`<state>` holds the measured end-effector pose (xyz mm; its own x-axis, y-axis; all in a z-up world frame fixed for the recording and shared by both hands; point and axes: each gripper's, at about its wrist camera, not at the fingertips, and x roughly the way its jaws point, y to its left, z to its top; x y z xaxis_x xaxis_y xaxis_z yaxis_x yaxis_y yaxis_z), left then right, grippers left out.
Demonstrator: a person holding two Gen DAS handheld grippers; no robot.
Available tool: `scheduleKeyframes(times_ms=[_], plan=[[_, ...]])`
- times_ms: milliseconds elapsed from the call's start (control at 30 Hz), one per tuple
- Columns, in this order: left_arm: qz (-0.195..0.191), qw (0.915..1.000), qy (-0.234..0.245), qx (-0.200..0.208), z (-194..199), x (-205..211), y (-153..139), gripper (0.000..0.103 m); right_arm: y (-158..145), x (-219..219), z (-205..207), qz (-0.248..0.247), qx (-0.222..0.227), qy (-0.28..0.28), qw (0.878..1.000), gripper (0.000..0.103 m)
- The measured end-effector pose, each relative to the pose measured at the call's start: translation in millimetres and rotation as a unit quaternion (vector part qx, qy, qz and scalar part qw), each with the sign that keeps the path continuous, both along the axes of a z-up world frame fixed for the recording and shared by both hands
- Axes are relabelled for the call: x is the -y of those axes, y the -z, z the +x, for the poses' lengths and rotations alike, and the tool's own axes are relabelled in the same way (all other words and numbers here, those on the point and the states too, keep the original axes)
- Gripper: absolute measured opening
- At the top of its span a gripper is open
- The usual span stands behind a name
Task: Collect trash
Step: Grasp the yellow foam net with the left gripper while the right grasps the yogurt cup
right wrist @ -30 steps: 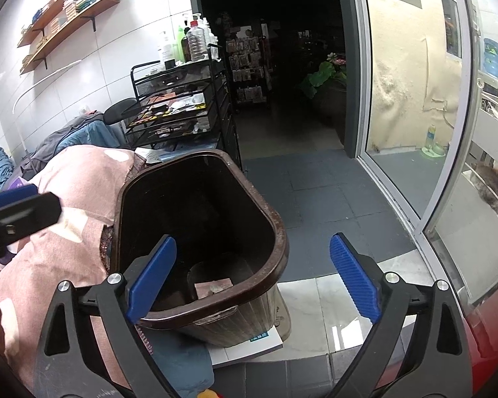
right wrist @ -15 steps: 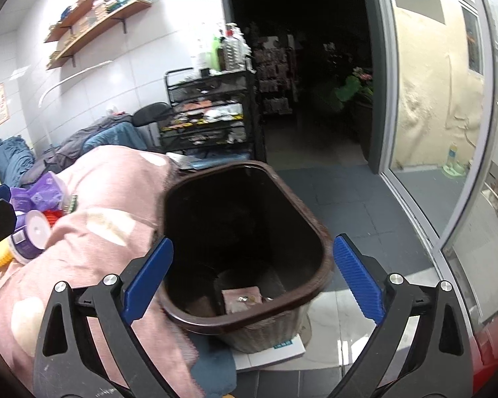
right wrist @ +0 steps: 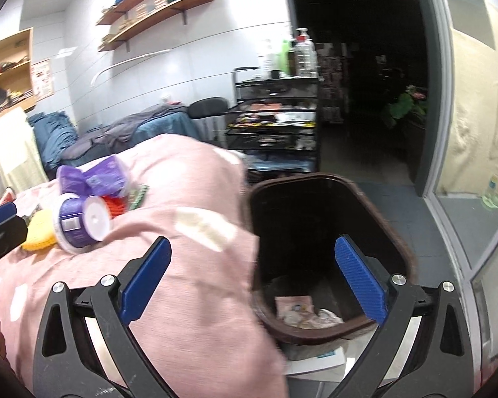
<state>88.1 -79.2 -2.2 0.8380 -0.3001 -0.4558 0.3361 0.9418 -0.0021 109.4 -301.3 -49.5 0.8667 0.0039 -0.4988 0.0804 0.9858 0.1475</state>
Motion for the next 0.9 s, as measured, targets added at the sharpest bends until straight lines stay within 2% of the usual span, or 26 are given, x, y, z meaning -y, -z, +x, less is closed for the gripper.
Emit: scheduleKeyframes(times_ms=[267, 433, 567, 667, 800, 900], plan=[[-0.007, 0.9975, -0.069, -0.012, -6, -62, 10, 0.098, -14, -52, 16, 0.007, 0.017, -0.074, 0.997, 0.097], [-0.028, 0.9926, -0.110, -0.042, -6, -103, 20, 0.097, -21, -84, 24, 0.023, 0.015, -0.124, 0.992, 0.097], [-0.037, 0.9881, -0.135, -0.064, -2, -128, 28, 0.097, -22, -110, 33, 0.012, 0.006, -0.155, 0.988, 0.097], [-0.053, 0.9851, -0.142, -0.081, 5, -144, 32, 0.097, -21, -125, 36, 0.003, 0.000, -0.178, 0.984, 0.097], [-0.091, 0.9811, -0.134, -0.106, 24, -160, 36, 0.097, -17, -144, 48, 0.007, -0.029, -0.198, 0.980, 0.097], [-0.099, 0.9784, -0.133, -0.124, 40, -163, 37, 0.095, -15, -154, 55, 0.011, -0.046, -0.204, 0.978, 0.097]])
